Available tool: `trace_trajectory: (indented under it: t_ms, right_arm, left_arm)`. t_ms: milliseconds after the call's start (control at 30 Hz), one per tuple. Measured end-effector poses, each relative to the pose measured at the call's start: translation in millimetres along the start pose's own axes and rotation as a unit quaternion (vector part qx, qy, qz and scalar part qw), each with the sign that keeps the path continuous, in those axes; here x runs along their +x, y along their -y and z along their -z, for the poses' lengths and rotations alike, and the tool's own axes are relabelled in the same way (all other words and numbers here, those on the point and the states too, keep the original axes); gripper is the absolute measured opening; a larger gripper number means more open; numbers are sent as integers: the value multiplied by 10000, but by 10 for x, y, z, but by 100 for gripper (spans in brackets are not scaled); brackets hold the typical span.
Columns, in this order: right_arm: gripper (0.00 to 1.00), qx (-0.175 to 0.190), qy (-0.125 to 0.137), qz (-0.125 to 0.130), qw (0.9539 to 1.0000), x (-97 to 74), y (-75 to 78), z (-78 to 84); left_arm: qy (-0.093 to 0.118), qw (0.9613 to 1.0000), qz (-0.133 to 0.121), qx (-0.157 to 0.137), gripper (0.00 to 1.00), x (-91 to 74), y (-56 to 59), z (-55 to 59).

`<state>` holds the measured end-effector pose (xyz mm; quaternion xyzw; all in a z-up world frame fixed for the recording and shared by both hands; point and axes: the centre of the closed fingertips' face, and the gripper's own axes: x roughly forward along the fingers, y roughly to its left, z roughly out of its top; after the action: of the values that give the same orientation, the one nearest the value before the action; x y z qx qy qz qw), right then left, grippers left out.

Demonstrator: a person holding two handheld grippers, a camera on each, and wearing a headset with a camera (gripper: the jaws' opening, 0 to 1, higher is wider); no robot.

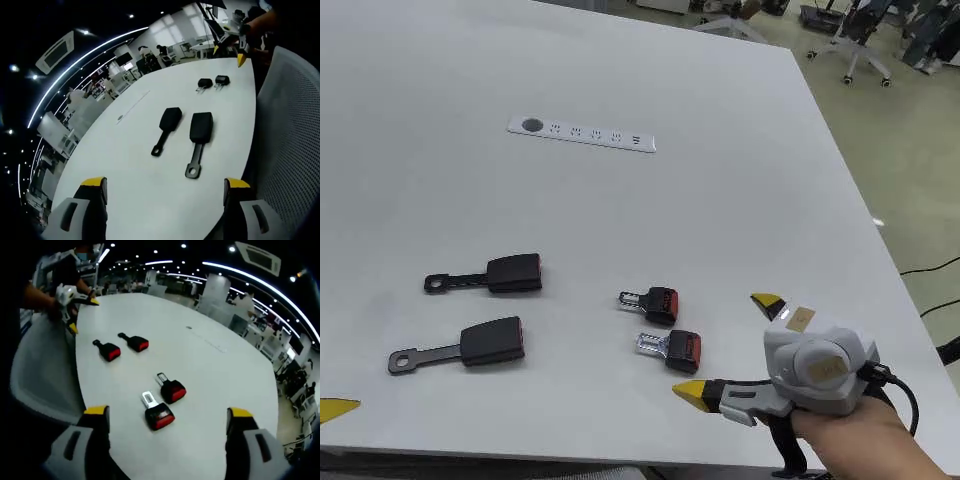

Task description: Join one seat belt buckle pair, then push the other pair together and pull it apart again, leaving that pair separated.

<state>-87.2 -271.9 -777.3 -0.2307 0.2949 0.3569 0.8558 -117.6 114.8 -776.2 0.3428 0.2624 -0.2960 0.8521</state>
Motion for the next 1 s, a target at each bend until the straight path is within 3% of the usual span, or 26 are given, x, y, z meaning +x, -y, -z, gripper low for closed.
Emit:
trace_trajectory:
  t_ms: [667,1000]
  right_arm:
    - [100,-83,83,-142,9998,79,-97,-37]
    - [99,-100,126,-91,9998,110,-43,-100]
  left_arm:
    - [117,9999,-104,27,100,-27,-26,-54]
    - [113,9999,-62,3,100,-11,-21,-50]
